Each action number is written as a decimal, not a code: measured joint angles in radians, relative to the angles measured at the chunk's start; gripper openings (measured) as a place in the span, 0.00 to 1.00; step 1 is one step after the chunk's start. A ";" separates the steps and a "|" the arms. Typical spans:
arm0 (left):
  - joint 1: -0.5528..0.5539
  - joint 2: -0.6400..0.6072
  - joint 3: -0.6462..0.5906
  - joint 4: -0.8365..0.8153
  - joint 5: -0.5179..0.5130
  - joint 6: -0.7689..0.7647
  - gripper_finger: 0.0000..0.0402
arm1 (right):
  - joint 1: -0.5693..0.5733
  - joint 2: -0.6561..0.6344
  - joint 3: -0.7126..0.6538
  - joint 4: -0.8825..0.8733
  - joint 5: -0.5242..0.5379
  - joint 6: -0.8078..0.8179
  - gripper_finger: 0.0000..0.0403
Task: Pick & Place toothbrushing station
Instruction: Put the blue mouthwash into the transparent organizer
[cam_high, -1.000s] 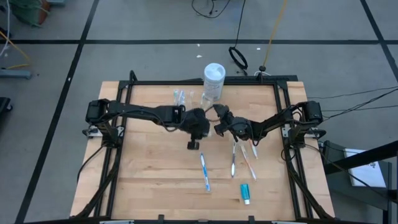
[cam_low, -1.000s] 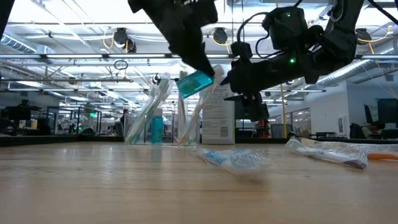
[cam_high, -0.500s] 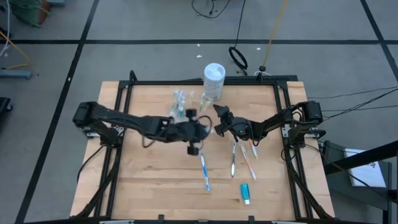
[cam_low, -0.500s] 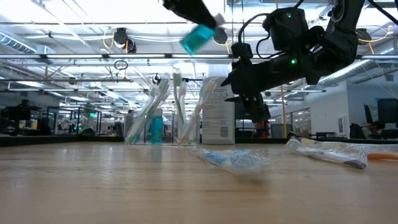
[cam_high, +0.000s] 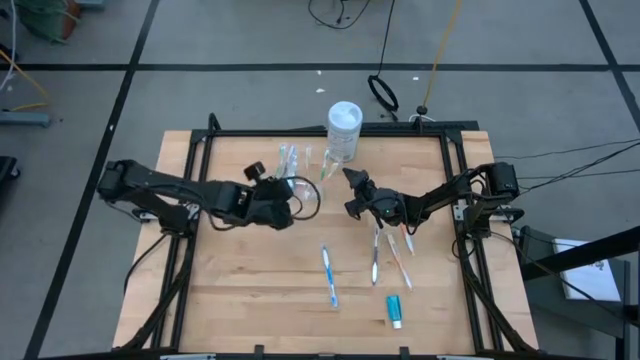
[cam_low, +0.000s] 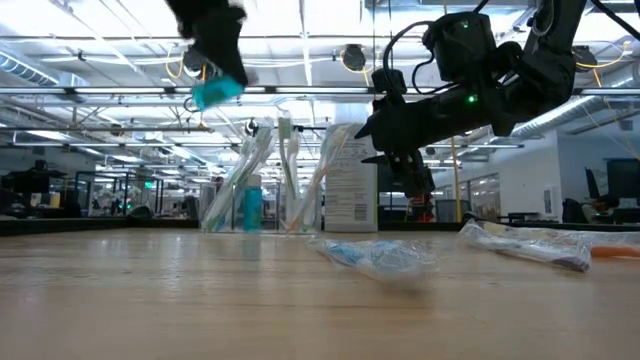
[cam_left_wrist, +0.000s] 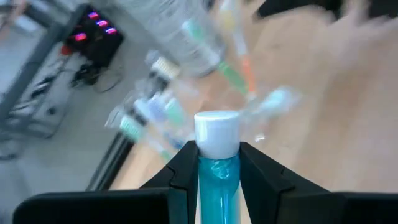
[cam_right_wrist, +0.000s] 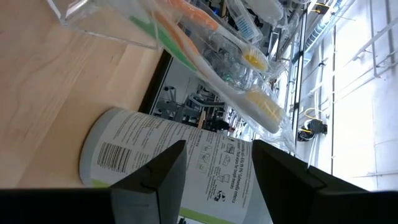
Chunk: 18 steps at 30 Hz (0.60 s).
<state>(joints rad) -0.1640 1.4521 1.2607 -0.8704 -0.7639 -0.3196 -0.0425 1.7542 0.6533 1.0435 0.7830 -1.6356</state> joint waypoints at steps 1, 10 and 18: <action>0.007 0.001 -0.037 0.030 -0.025 -0.003 0.22 | 0.000 0.000 0.000 0.000 0.000 0.000 0.44; 0.129 0.000 -0.311 0.683 -0.100 0.077 0.22 | 0.000 0.000 0.000 0.003 -0.004 -0.007 0.44; 0.220 0.006 -0.457 0.962 -0.069 0.005 0.22 | 0.000 0.000 0.000 0.003 -0.006 -0.007 0.44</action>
<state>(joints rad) 0.0559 1.4583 0.8040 0.0920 -0.8327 -0.3146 -0.0422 1.7542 0.6533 1.0470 0.7773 -1.6426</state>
